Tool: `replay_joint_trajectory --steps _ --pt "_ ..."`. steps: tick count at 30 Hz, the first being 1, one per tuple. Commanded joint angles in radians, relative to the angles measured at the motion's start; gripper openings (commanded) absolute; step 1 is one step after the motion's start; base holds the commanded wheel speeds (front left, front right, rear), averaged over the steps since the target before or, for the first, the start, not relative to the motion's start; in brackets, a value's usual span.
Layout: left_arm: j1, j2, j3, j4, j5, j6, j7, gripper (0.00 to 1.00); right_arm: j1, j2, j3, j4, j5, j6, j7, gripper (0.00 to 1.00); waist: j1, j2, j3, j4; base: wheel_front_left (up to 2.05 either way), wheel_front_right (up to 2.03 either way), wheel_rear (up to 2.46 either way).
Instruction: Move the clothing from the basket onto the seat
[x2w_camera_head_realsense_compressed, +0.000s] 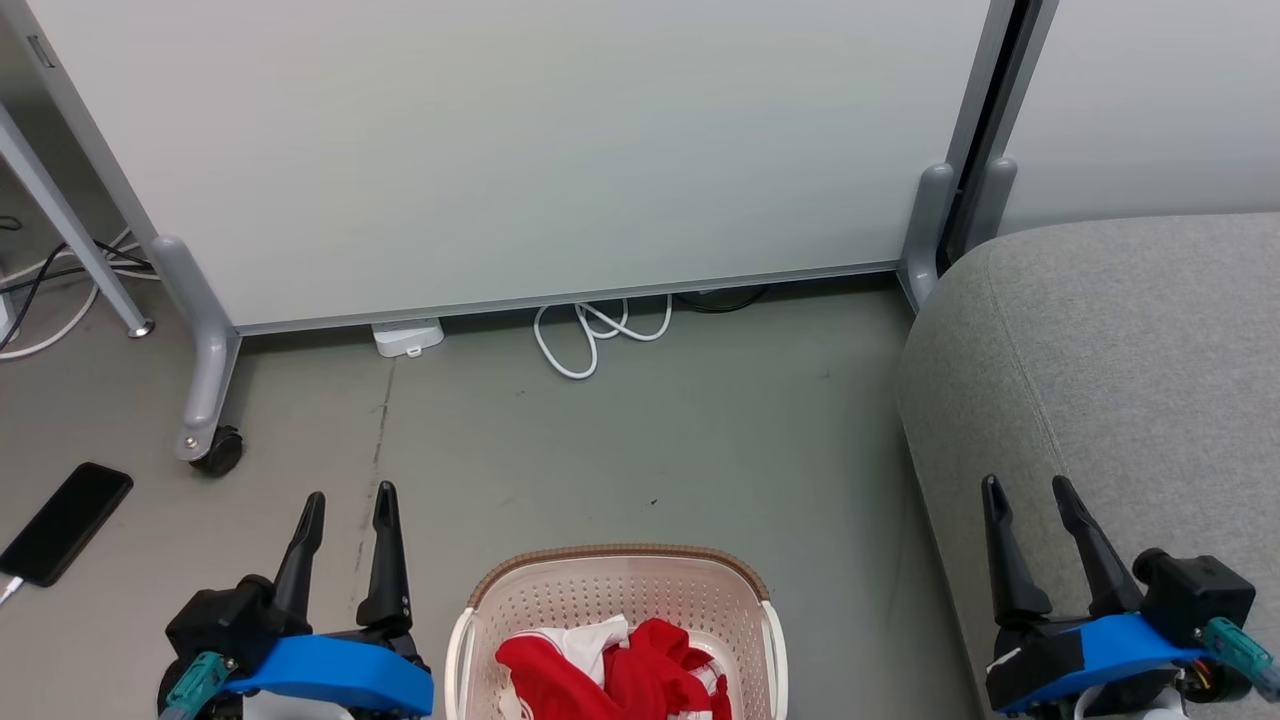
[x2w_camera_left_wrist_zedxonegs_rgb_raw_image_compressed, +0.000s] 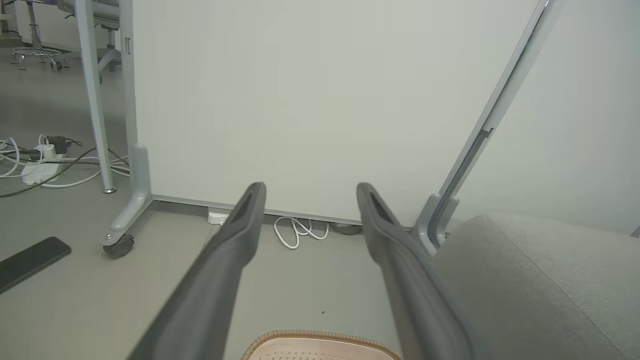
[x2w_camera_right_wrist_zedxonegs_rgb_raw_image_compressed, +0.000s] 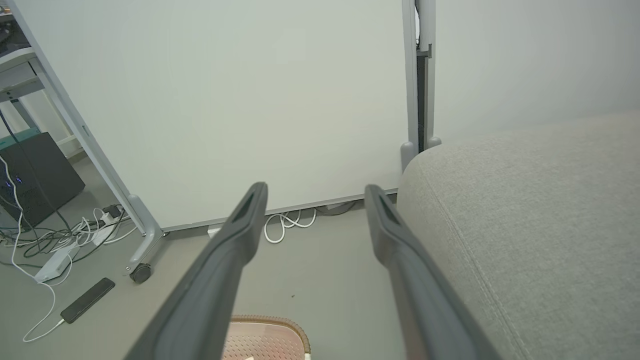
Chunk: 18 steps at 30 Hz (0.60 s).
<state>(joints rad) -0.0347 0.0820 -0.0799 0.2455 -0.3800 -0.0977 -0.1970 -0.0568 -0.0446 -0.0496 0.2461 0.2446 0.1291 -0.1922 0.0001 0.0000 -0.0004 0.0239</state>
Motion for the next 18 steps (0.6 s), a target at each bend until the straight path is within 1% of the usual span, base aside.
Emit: replay_joint_trajectory --steps 1,18 --pt "-0.017 0.001 -0.003 0.0 0.025 -0.004 -0.009 1.0 -0.015 -0.007 0.001 -0.005 -0.026 0.002 -0.01 1.0 -0.0001 0.0 0.0 0.001 0.0 0.0 0.0" --pt "-0.02 -0.003 -0.009 0.041 0.138 -0.01 -0.043 1.0 -0.01 -0.008 0.004 -0.004 -0.159 0.002 -0.043 1.0 -0.0001 0.0 -0.003 0.005 0.0 0.0 0.0"
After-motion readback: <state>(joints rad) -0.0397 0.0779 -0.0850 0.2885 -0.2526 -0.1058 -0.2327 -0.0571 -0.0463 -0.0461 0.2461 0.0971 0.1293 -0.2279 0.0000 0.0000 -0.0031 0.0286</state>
